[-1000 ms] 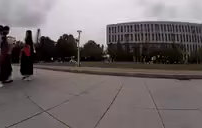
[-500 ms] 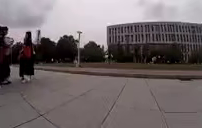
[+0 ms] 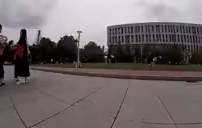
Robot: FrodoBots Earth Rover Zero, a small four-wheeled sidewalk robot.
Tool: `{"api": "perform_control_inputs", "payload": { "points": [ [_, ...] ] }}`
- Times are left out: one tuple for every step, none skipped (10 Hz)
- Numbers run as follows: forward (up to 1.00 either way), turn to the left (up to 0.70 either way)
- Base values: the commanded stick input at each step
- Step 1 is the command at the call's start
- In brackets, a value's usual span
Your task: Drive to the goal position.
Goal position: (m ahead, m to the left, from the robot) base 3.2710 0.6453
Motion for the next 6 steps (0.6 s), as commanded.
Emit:
{"api": "perform_control_inputs", "payload": {
  "points": [
    [0.6,0.01],
    [0.6,0.01],
    [0.6,0.01],
    [0.6,0.01],
    [0.6,0.01],
    [0.6,0.01]
  ]
}}
